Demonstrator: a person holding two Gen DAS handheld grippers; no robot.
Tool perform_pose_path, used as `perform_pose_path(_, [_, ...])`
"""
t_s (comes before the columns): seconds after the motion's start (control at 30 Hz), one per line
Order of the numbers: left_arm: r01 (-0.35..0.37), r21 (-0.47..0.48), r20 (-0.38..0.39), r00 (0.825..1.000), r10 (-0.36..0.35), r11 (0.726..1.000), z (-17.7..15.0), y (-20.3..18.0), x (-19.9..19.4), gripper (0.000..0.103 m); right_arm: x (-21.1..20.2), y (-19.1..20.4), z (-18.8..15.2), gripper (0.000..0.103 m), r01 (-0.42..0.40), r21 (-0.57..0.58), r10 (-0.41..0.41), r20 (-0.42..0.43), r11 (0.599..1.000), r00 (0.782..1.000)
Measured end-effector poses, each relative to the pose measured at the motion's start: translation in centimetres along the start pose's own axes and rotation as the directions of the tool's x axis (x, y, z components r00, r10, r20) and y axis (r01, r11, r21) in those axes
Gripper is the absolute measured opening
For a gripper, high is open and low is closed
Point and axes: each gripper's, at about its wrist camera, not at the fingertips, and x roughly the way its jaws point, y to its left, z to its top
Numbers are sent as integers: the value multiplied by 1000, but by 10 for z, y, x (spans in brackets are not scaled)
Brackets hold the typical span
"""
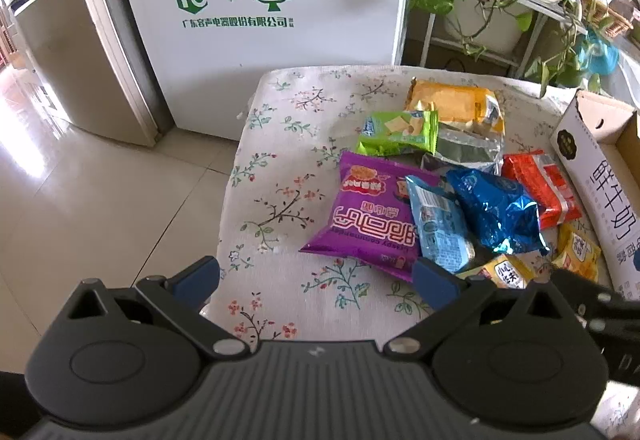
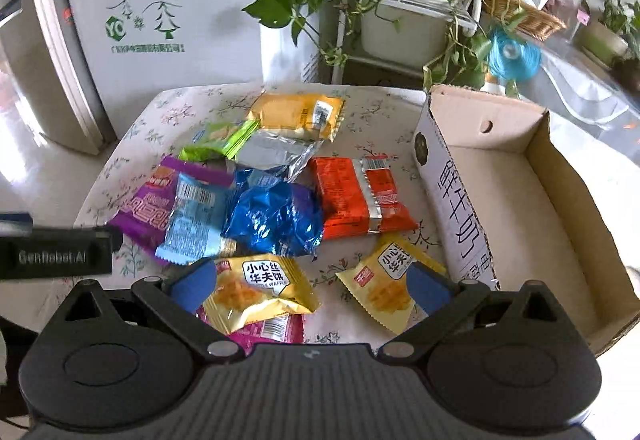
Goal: Organize snacks
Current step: 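Lower the right gripper toward the yellow waffle packet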
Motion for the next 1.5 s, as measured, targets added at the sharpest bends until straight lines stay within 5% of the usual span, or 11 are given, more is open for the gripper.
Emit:
perform_pose_path(0.4, [56,108,-62,997,-50,993,27,-19,2,102,7,-11,20,103,38,76,-33,-57,996,998])
perform_pose_path(1.5, [-50,122,-32,998,54,991,20,-34,13,99,22,-3,14,103,163,78,-155,-93,984,984])
